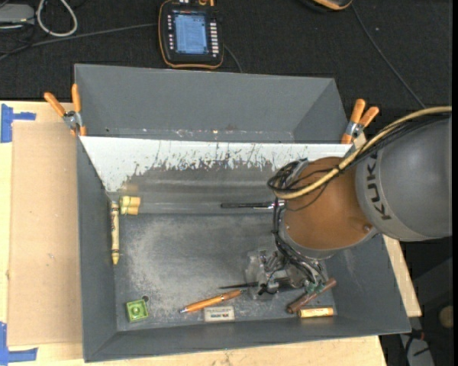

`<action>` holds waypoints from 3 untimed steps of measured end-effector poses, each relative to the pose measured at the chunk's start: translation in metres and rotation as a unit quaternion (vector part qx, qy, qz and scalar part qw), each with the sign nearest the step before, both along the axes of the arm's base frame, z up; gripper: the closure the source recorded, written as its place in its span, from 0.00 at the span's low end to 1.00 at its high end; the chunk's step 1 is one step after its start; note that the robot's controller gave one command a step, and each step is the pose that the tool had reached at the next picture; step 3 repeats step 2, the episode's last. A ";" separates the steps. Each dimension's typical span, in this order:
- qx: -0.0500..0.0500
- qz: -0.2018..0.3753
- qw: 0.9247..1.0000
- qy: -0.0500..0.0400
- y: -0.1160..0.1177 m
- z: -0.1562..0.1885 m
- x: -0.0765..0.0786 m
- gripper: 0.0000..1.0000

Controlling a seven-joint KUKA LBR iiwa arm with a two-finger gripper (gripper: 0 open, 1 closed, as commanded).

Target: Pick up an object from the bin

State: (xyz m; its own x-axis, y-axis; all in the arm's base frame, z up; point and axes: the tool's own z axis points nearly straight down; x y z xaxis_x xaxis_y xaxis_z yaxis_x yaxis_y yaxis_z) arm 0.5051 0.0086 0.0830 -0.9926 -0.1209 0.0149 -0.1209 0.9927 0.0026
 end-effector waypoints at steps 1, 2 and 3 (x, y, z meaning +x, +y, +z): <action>0.000 0.000 1.000 0.000 0.001 0.041 0.000 1.00; 0.000 0.000 1.000 -0.001 0.002 0.069 0.001 1.00; 0.000 0.000 1.000 -0.001 0.002 0.069 0.001 1.00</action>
Offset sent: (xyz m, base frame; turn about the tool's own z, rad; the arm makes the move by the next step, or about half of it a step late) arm -0.0001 0.0005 0.0718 -0.0003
